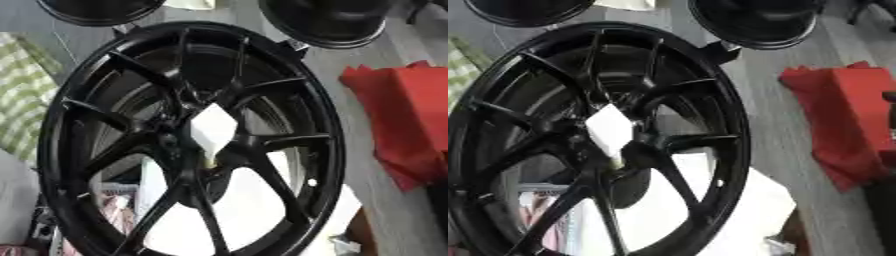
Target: Pull the pin out of the wheel hub.
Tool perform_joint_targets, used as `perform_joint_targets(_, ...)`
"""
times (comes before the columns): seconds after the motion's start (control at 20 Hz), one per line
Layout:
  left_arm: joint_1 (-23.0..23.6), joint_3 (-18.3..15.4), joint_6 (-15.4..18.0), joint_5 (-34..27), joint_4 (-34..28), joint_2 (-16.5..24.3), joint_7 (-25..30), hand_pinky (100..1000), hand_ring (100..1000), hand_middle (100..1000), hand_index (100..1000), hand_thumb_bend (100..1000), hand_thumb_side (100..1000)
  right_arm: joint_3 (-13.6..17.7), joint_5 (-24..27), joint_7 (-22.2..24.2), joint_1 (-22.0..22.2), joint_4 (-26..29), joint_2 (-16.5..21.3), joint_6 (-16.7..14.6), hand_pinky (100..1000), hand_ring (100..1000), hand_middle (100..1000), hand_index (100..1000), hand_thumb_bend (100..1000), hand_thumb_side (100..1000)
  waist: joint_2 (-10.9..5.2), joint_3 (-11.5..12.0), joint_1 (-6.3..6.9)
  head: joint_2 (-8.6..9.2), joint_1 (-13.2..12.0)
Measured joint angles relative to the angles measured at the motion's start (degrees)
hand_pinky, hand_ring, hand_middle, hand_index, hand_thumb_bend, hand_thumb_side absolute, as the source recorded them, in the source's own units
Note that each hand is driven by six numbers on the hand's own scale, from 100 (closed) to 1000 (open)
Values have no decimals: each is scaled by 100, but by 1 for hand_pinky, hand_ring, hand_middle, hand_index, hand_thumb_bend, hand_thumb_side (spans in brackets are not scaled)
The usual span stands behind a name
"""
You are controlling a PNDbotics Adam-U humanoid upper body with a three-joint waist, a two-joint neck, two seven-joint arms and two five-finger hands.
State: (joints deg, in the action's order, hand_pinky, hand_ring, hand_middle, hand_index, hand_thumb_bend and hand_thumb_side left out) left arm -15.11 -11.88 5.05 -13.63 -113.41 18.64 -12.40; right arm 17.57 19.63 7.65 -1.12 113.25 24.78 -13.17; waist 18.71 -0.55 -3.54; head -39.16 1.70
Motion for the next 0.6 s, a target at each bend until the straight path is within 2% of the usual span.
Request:
perform_joint_targets(0.3, 32, 4, -5, -8, 0, 6, 6, 774, 589, 551, 712, 100, 664, -211, 205, -166, -295, 8, 1349, -628, 930, 808, 623, 714, 306, 111, -71, 20, -17, -8, 68)
perform_joint_targets(0.6, 46, 32, -4, -20, 0, 37, 22, 774, 589, 551, 712, 100, 662, -528, 223, -245, -714, 30, 2651, -1104, 902, 809, 639, 722, 322, 116, -117, 61, -46, -51, 106)
